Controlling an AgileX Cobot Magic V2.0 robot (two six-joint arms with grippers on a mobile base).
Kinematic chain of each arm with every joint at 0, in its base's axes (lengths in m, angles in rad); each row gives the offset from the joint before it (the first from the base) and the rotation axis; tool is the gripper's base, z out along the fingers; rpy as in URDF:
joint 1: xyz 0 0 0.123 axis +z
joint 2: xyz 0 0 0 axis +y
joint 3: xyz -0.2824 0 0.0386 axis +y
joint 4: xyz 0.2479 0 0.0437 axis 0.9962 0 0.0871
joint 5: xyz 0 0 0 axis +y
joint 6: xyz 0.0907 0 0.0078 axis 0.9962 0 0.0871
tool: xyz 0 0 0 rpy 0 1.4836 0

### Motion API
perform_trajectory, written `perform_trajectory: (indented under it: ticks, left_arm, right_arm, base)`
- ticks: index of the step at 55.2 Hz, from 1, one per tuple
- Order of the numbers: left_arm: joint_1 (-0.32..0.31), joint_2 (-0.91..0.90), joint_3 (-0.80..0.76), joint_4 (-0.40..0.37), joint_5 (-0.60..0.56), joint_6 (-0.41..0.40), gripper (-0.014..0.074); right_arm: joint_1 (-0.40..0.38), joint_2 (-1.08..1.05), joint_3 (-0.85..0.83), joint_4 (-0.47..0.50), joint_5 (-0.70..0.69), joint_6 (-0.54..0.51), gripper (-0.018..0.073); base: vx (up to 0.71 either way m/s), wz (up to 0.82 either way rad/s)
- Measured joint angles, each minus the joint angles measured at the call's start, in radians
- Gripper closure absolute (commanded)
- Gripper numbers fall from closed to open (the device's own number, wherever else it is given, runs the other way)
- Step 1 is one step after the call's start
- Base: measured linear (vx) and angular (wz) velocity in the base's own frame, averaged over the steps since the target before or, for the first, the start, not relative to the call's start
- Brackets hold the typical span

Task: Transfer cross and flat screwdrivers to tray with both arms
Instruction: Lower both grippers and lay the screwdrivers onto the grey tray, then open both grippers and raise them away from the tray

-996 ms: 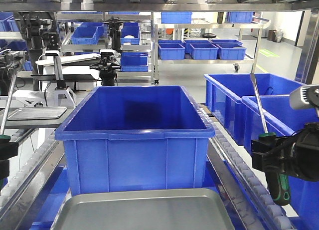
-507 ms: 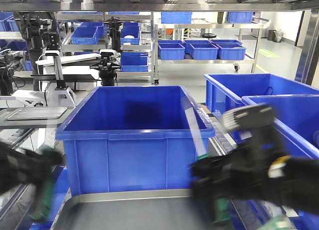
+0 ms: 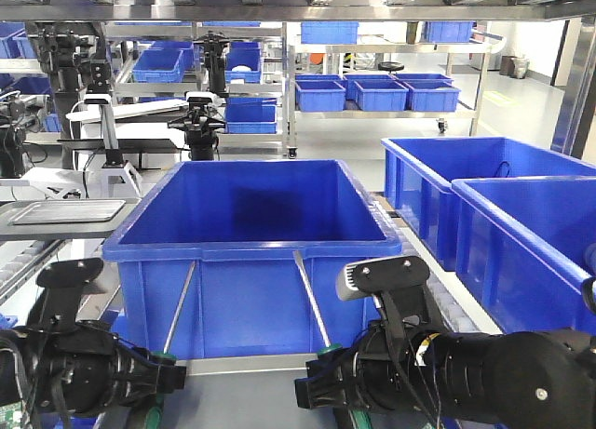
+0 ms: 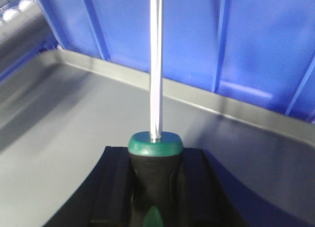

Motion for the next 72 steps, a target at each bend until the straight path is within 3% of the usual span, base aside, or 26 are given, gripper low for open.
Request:
perform_trajectory:
  ticks: [7, 14, 22, 35, 60, 66, 72]
  left_arm:
    - [0.000, -0.009, 0.000, -0.002, -0.009, 0.003, 0.0049]
    - [0.000, -0.051, 0.000, -0.002, -0.035, 0.044, 0.0048]
    - [0.000, -0.146, 0.000, -0.002, -0.078, 0.100, 0.0048]
    - [0.000, -0.286, 0.000, -0.009, -0.124, 0.111, 0.0048]
    - [0.000, -0.302, 0.000, -0.005, -0.124, 0.112, 0.0048]
    - [0.000, -0.338, 0.010, 0.087, -0.122, 0.079, 0.0088]
    - [0.000, -0.443, 0.106, 0.285, -0.185, -0.103, 0.0185]
  right_arm:
    - [0.000, 0.000, 0.000, 0.008, -0.008, 0.024, -0.0048]
    - [-0.026, -0.039, 0.000, 0.009, -0.009, 0.027, -0.0071]
    - [-0.069, -0.158, 0.000, 0.009, -0.009, 0.027, -0.0045]
    - [-0.082, -0.266, 0.000, 0.008, -0.016, 0.025, 0.0028]
    - [-0.082, -0.273, 0.000, 0.008, -0.016, 0.025, 0.0146]
    - [-0.082, -0.273, 0.000, 0.008, -0.015, 0.025, 0.0172]
    - [-0.082, -0.273, 0.000, 0.008, -0.015, 0.025, 0.0194]
  base:
    - [0.00, 0.00]
    - [0.00, 0.00]
    - [0.00, 0.00]
    - [0.00, 0.00]
    - [0.00, 0.00]
    - [0.00, 0.00]
    - [0.00, 0.00]
